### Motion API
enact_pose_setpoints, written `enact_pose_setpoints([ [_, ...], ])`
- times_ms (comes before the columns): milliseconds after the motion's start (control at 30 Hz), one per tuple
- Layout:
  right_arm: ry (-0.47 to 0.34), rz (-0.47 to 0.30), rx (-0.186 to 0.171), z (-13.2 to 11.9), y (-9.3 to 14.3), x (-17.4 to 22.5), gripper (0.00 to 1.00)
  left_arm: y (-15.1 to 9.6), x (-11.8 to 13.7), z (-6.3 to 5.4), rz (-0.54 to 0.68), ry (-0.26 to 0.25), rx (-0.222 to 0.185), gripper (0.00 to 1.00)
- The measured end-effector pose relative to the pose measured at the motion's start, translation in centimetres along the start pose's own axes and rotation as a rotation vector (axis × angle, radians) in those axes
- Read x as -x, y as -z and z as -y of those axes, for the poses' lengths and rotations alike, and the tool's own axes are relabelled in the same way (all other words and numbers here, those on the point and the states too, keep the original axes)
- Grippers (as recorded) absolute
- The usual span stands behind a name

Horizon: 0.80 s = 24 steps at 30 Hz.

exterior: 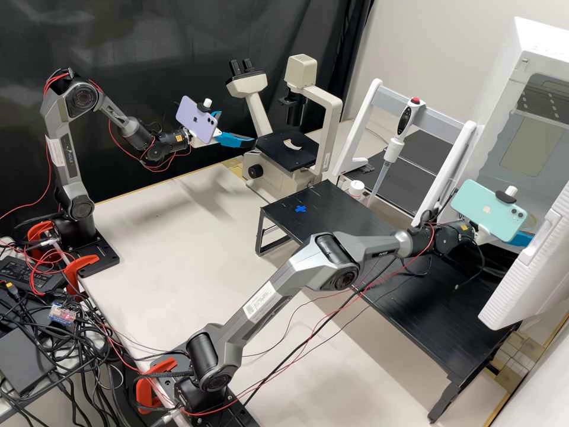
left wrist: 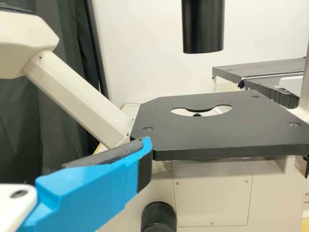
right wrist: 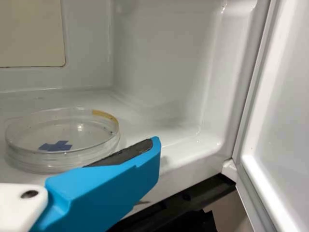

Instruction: Move the petri dish to the microscope

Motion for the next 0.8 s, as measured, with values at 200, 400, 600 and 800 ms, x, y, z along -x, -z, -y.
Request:
enact_pose_setpoints([
  [200,-0.010,-0.007,-0.030,0.14,-0.19,-0.54,0.00,0.00,0.00,0.00,0.000,0.000,0.000,1.00],
  [400,-0.016,-0.005,-0.037,0.43,-0.55,-0.96,0.00,0.00,0.00,0.00,0.000,0.000,0.000,1.00],
  [600,-0.026,-0.004,-0.051,0.40,-0.62,-1.09,0.00,0.00,0.00,0.00,0.000,0.000,0.000,1.00],
  [800,-0.029,0.024,-0.041,0.01,-0.54,-1.08,0.00,0.00,0.00,0.00,0.000,0.000,0.000,1.00],
])
